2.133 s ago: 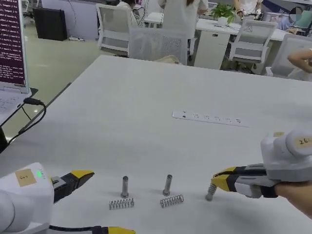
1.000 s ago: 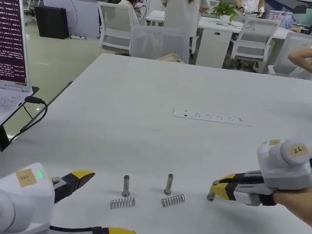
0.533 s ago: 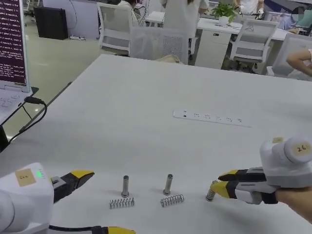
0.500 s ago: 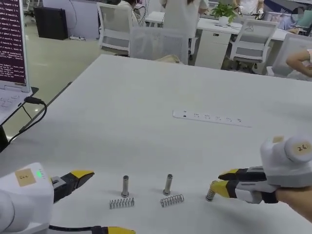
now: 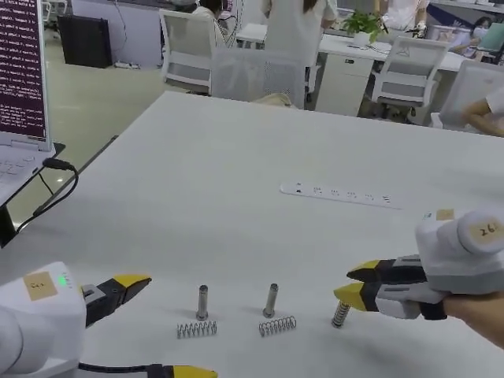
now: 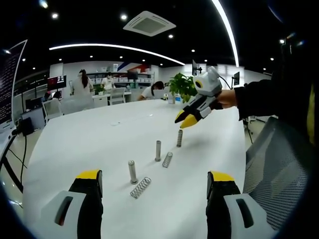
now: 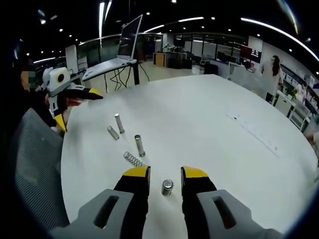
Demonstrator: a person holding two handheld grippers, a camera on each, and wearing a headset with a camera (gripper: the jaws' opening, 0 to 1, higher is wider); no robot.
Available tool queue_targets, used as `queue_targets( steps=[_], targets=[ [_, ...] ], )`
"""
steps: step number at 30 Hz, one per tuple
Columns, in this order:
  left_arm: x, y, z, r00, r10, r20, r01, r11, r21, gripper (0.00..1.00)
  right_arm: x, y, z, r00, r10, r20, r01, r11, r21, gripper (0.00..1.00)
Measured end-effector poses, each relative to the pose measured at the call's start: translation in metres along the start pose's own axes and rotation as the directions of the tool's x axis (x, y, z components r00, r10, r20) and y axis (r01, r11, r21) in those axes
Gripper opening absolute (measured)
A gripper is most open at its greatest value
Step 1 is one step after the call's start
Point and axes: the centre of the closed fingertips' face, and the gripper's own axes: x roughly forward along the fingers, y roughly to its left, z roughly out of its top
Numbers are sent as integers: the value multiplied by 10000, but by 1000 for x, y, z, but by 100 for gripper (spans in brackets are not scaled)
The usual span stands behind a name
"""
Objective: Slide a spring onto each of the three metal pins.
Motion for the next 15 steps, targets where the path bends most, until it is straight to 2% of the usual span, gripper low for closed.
queue_targets(
  steps=[15],
  targets=[
    [-5,1,2,9999,125,112,-125,9999,-19,84,7,20,10,9987,357,-353,-392,9935,-1068,21]
  ],
)
